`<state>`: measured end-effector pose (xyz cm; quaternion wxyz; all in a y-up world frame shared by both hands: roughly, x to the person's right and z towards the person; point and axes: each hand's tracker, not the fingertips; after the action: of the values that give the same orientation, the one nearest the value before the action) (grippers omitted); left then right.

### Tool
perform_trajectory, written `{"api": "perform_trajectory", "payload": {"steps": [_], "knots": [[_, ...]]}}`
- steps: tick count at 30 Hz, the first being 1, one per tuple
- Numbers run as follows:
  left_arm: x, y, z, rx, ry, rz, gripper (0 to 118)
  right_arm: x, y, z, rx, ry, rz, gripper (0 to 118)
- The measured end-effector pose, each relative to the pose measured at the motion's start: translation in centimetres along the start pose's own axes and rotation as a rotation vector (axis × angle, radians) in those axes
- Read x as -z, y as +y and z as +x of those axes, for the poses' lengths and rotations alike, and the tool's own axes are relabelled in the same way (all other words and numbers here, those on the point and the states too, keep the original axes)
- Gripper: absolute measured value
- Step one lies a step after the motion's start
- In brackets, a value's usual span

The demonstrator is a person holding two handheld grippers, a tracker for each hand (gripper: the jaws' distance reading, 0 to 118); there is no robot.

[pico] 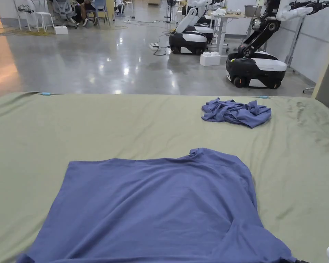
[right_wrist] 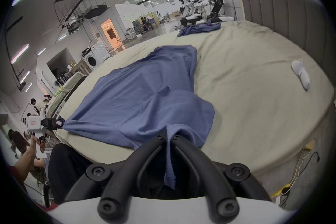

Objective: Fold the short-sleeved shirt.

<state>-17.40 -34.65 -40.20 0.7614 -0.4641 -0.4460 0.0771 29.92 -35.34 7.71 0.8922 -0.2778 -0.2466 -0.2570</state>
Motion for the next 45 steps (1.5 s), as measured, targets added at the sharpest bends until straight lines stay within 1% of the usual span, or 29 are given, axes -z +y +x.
{"api": "perform_trajectory", "payload": {"steps": [7,10,11,12,13,14,18,20,21,22,23,24,25,26,27,29,30,31,32,33,34,36,38,39,40,41,42,44,45], "knots": [[1.1,-0.5,0.1,0.009,0.032,-0.058,0,1.1,-1.0,0.8,0.001,-0.038,-0.096,3],[2.2,-0.3,0.0,-0.002,0.04,-0.122,4,2.9,-1.2,1.1,0.052,-0.103,-0.207,6],[1.9,0.0,0.1,0.0,0.034,-0.113,21,2.6,-0.8,0.8,0.057,-0.146,-0.196,24],[1.2,0.2,0.8,0.004,0.03,-0.102,61,1.6,0.0,0.1,0.031,-0.171,-0.163,61],[0.1,0.5,1.8,0.026,0.063,-0.061,85,0.4,0.6,-0.7,0.017,-0.188,-0.115,92],[-1.9,0.7,3.6,0.075,0.099,0.039,91,-1.6,1.2,-2.1,-0.033,-0.203,-0.027,107],[-10.8,-3.2,12.4,0.346,0.27,0.522,91,-10.3,0.1,-9.1,-0.223,-0.345,0.401,107],[-13.4,-6.4,14.8,0.341,0.256,0.686,91,-12.6,-1.9,-11.7,-0.281,-0.351,0.491,106],[-14.4,-7.7,15.6,0.327,0.182,0.73,89,-13.9,-3.1,-12.7,-0.267,-0.304,0.543,84],[-14.7,-8.5,16.0,0.306,0.164,0.727,74,-14.7,-3.7,-13.2,-0.254,-0.229,0.568,32],[-15.0,-9.1,16.6,0.304,0.185,0.699,28,-14.9,-3.7,-14.0,-0.235,-0.245,0.529,2],[-14.9,-9.4,16.7,0.311,0.19,0.698,0,-15.6,-4.3,-14.6,-0.206,-0.278,0.535,2],[-15.2,-10.2,16.9,0.332,0.287,0.769,0,-16.3,-4.3,-14.5,-0.183,-0.173,0.532,2],[-15.5,-10.2,16.8,0.323,0.167,0.723,0,-16.1,-3.6,-14.0,-0.204,-0.141,0.495,2],[-15.5,-9.7,16.8,0.333,0.131,0.662,0,-16.2,-3.5,-14.3,-0.247,-0.223,0.498,2],[-14.9,-10.1,15.0,0.369,0.227,0.682,0,-16.7,-2.8,-13.6,-0.24,-0.195,0.508,2],[-15.1,-10.0,14.2,0.378,0.197,0.679,0,-16.0,-1.8,-13.2,-0.215,-0.174,0.497,2],[-15.1,-9.8,13.6,0.353,0.177,0.669,0,-15.4,-1.1,-12.6,-0.206,-0.177,0.487,8],[-15.1,-9.8,12.9,0.329,0.165,0.674,0,-14.4,-0.3,-11.8,-0.185,-0.186,0.452,37],[-15.1,-10.0,14.9,0.318,0.151,0.681,0,-12.6,0.5,-10.7,-0.169,-0.204,0.409,106],[-15.0,-10.0,14.6,0.307,0.138,0.676,0,-10.7,1.1,-9.6,-0.16,-0.228,0.375,118],[-14.7,-9.9,14.7,0.293,0.134,0.669,0,-4.4,2.1,-6.7,-0.112,-0.343,0.156,118],[-14.3,-9.9,15.4,0.296,0.126,0.659,0,0.8,1.3,-3.5,-0.059,-0.269,-0.125,117],[-14.1,-9.8,15.6,0.297,0.13,0.649,0,2.4,0.2,-2.4,0.002,-0.233,-0.154,110],[-13.9,-9.8,15.7,0.297,0.131,0.643,0,3.5,-0.6,-2.0,0.021,-0.242,-0.172,93],[-14.0,-9.5,15.7,0.297,0.135,0.634,0,3.6,-1.4,-1.5,0.03,-0.261,-0.23,70],[-13.9,-9.5,15.8,0.297,0.146,0.632,0,3.5,-2.0,-1.0,0.034,-0.232,-0.243,57],[-13.6,-9.2,15.8,0.284,0.148,0.618,0,2.7,-2.6,-1.5,0.001,-0.241,-0.17,52],[-13.2,-8.1,17.9,0.274,0.147,0.597,0,2.4,-2.1,-1.8,0.016,-0.245,-0.18,33]]}}
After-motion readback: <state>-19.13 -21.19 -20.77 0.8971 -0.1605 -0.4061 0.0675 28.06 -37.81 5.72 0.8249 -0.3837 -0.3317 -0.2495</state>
